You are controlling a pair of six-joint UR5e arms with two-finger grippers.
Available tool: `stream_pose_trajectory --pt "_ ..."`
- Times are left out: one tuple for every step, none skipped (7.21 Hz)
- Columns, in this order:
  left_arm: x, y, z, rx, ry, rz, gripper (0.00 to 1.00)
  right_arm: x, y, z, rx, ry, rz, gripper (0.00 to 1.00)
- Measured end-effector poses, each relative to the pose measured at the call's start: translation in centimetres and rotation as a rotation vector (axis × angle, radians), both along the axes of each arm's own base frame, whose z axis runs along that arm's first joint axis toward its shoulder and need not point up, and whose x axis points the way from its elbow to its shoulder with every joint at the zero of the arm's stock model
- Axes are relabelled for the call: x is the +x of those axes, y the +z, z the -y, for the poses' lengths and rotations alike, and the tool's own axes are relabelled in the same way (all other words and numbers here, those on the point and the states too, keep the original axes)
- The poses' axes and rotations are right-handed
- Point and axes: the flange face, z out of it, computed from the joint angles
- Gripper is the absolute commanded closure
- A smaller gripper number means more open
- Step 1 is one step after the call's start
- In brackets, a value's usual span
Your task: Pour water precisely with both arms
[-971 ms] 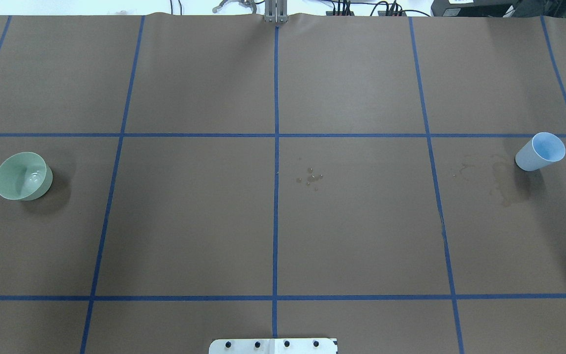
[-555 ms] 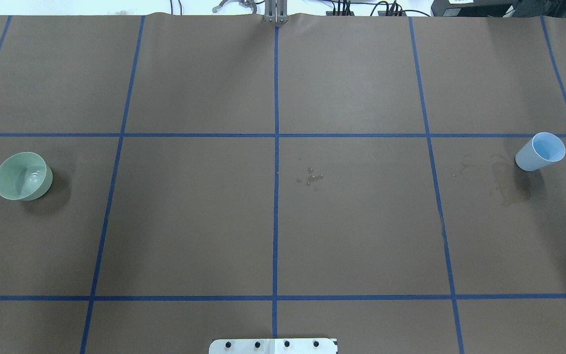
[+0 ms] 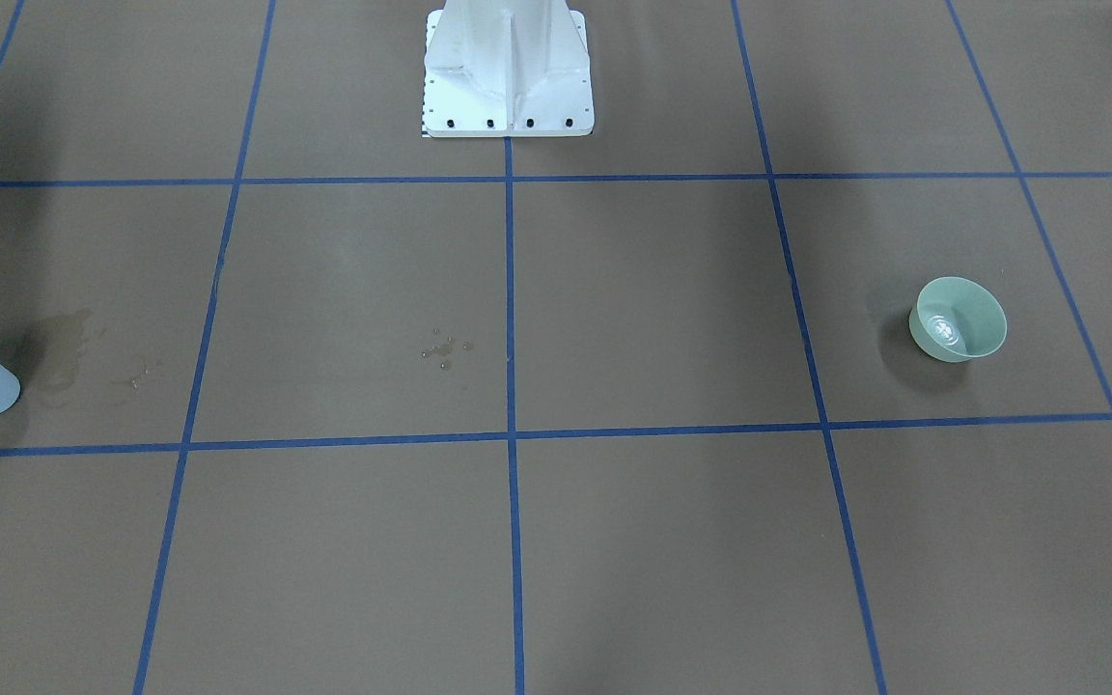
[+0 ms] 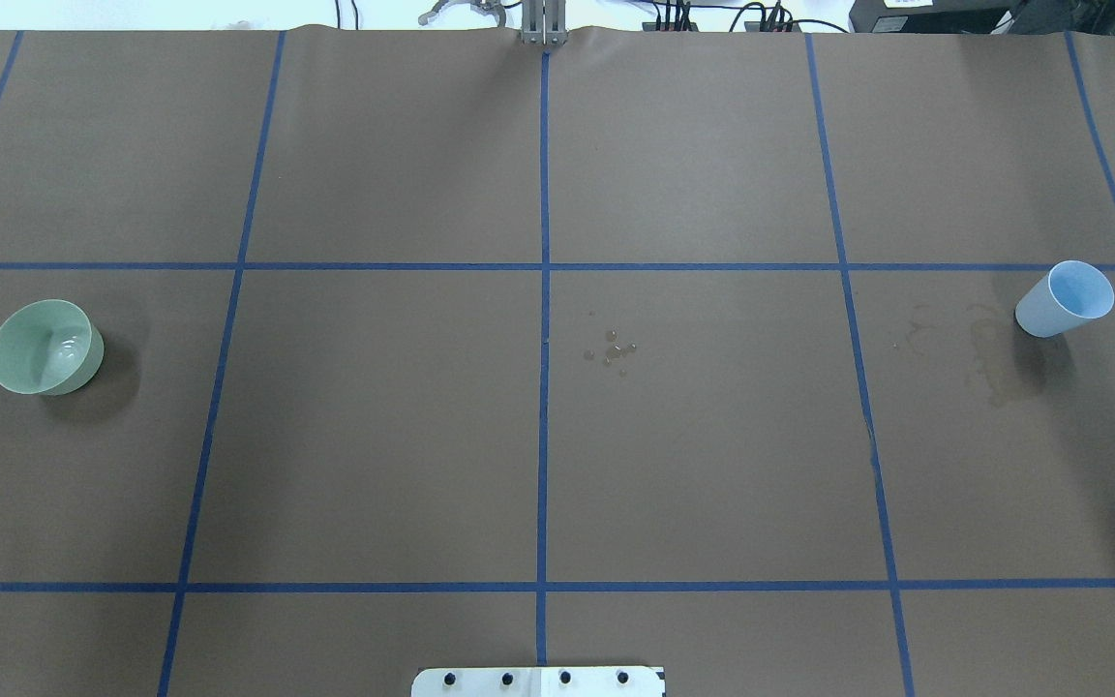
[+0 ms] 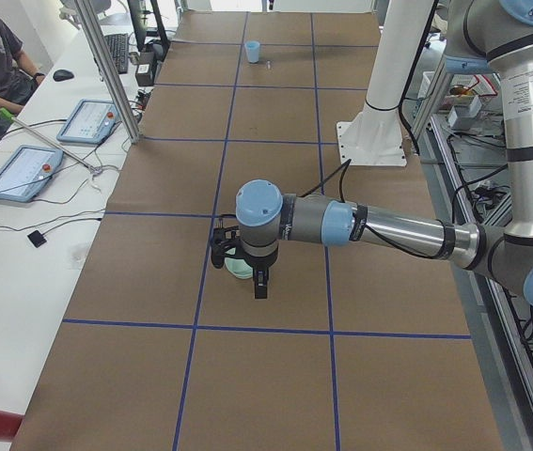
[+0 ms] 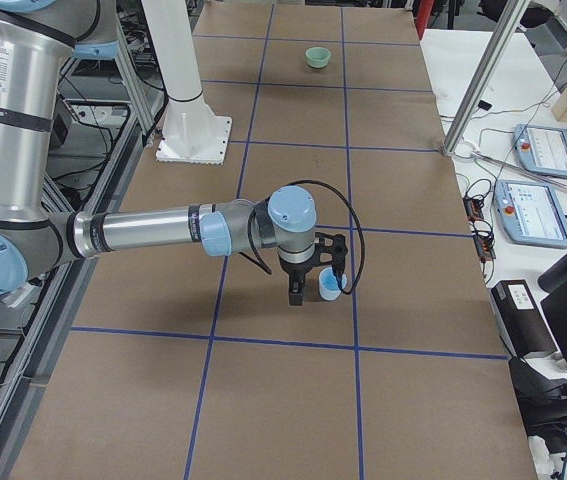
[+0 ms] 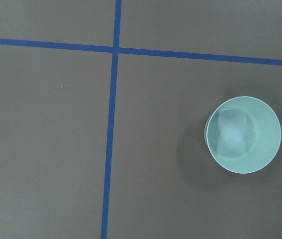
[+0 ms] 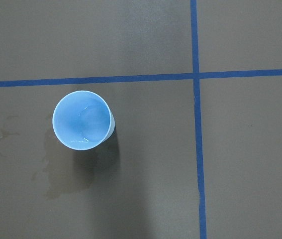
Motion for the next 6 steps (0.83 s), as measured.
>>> stream_pose_trajectory --pt "2.2 -0.2 1.0 -0.008 0.032 -0.004 0.01 -0.1 0.0 0.0 -0.004 -0.004 0.02 0.01" --pt "4.9 -0.1 2.6 -0.003 0.07 0.0 0.01 -0.2 0.0 0.0 -0.009 -0.007 0.038 0.01" --pt "7.7 0.9 4.7 0.027 0.102 0.004 0.01 -0.4 -0.2 0.0 -0.009 -0.011 0.056 0.01" --pt "10.1 2.7 5.7 0.04 0.116 0.003 0.01 -0.4 -0.4 0.0 -0.009 -0.013 0.066 0.01" --pt "11.4 4.7 6.1 0.019 0.1 0.001 0.01 -0.5 -0.5 0.0 -0.009 -0.014 0.075 0.01" --pt "12.4 6.1 6.3 0.006 0.094 -0.002 0.01 -0.6 -0.6 -0.1 -0.012 -0.016 0.088 0.01"
